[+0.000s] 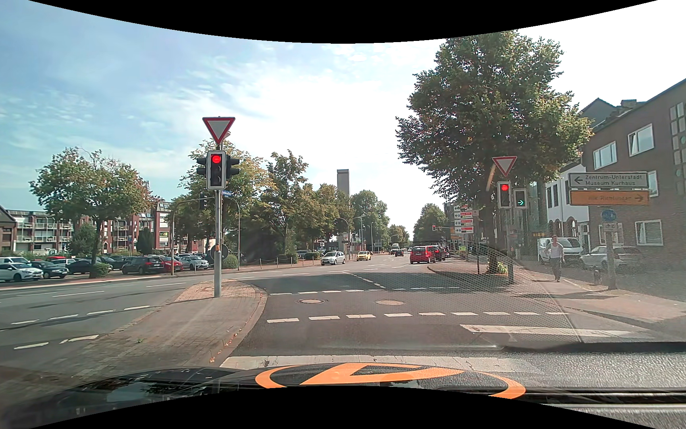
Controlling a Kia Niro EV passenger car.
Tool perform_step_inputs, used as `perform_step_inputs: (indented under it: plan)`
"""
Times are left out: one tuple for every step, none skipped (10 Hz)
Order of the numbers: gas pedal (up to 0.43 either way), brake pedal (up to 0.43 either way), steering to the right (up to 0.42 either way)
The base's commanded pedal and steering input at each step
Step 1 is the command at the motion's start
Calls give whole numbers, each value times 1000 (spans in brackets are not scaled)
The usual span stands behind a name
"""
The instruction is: Follow the waypoints while adhering to traffic rules and regulations
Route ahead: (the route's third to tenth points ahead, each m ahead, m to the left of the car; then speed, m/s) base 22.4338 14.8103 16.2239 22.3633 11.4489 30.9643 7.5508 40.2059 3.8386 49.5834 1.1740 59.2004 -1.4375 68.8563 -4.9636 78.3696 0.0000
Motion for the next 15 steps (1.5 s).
perform_step_inputs:
  plan:
    - [0, 299, -12]
    - [0, 305, -13]
    - [0, 299, -13]
    - [0, 299, -12]
    - [0, 299, -12]
    - [0, 299, -13]
    - [0, 299, -13]
    - [0, 299, -13]
    - [0, 299, -13]
    - [0, 299, -13]
    - [0, 299, -13]
    - [0, 299, -12]
    - [0, 299, -13]
    - [0, 299, -13]
    - [0, 299, -12]
